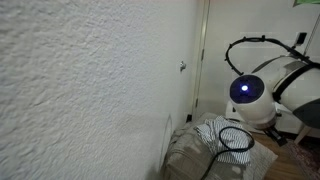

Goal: Pull on the cord on the folded blanket

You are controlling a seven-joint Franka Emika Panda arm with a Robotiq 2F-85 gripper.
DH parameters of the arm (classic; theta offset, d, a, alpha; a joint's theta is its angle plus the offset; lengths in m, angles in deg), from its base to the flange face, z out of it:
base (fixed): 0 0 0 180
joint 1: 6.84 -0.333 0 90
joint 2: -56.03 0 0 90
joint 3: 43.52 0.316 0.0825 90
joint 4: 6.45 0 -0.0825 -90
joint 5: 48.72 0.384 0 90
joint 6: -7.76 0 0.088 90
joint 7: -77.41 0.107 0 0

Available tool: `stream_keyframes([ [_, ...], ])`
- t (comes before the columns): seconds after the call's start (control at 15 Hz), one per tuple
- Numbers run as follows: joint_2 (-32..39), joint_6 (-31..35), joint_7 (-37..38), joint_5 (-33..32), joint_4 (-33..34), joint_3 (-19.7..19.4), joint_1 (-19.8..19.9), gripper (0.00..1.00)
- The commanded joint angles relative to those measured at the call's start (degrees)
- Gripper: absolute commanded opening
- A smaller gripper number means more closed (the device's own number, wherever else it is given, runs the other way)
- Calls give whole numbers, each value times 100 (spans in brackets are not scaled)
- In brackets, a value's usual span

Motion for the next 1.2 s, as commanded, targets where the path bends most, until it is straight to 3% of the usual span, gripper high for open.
stream_keyframes([
  [0.0,-14,1354,-439,-401,-134,0,575,100],
  [0.27,140,3035,-1242,-580,-186,-121,1213,100],
  [0.6,553,4373,-3156,220,-284,177,1970,100],
  [0.73,684,4269,-3916,615,-342,622,2292,100],
  [0.93,752,3887,-4446,1009,-324,1092,2450,100],
  [1.13,675,3760,-4866,1644,-306,955,2046,100],
])
